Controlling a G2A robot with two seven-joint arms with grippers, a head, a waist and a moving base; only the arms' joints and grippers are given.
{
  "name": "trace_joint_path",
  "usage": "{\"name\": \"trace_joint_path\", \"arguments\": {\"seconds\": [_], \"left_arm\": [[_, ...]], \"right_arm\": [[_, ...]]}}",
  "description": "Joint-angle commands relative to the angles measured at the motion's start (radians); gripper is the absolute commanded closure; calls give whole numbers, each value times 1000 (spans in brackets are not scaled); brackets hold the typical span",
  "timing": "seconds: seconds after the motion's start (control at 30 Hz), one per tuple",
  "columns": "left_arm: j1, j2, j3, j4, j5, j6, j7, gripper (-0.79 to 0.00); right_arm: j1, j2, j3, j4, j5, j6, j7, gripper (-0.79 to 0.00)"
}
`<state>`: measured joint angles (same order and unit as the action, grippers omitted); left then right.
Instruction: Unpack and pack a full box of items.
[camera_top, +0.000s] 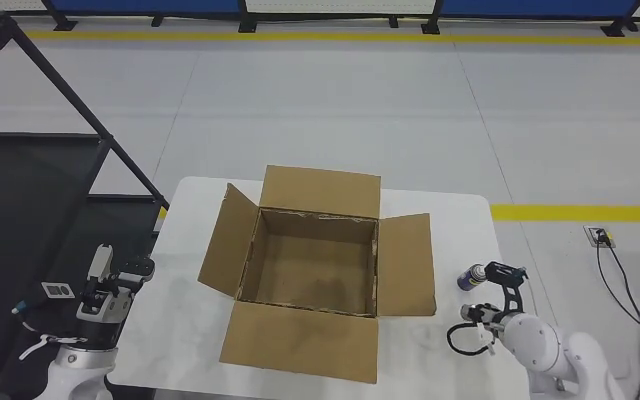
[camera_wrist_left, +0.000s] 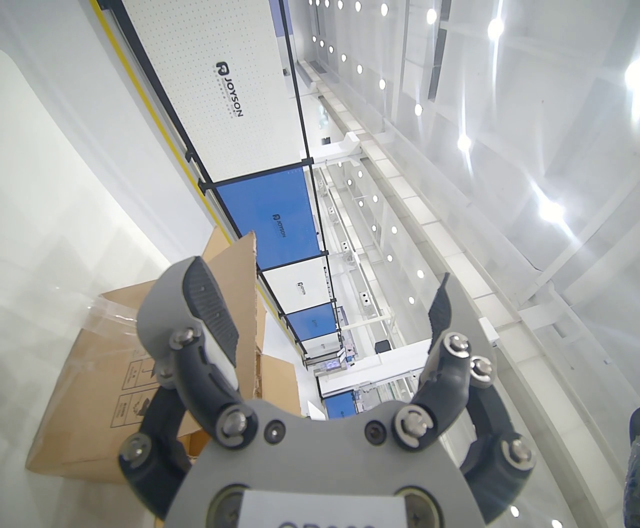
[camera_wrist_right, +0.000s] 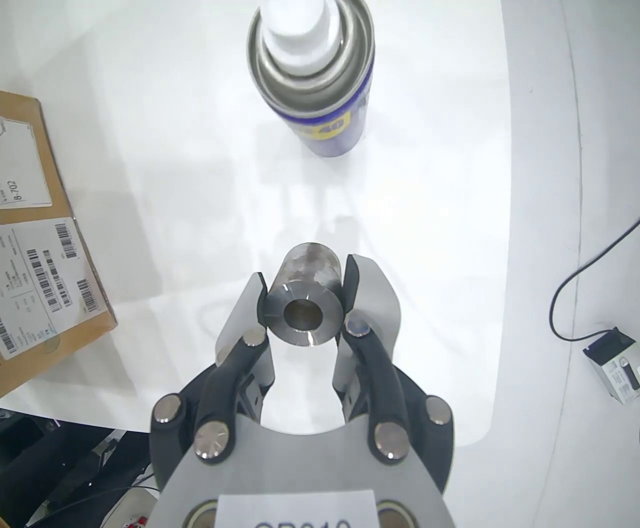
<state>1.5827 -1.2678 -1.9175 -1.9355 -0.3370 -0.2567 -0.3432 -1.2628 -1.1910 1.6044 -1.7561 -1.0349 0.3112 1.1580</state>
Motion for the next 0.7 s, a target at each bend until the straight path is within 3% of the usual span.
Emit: {"name": "trace_joint_path", "arguments": {"seconds": [0.0, 0.33, 0.37, 0.63, 0.67], "left_arm": [[0, 0, 0, 0, 0, 0, 0, -785], [0, 0, 0, 0, 0, 0, 0, -785], [0, 0, 0, 0, 0, 0, 0, -785], [0, 0, 0, 0, 0, 0, 0, -785], [0, 0, 0, 0, 0, 0, 0, -785]], "right_arm": [[28, 2, 0, 33, 0, -8, 14, 0], [103, 11, 3, 160, 22, -73, 54, 0], [105, 11, 1, 168, 26, -80, 53, -74], [110, 15, -6, 197, 42, -99, 44, -391], [109, 16, -6, 197, 43, -102, 43, -686]]}}
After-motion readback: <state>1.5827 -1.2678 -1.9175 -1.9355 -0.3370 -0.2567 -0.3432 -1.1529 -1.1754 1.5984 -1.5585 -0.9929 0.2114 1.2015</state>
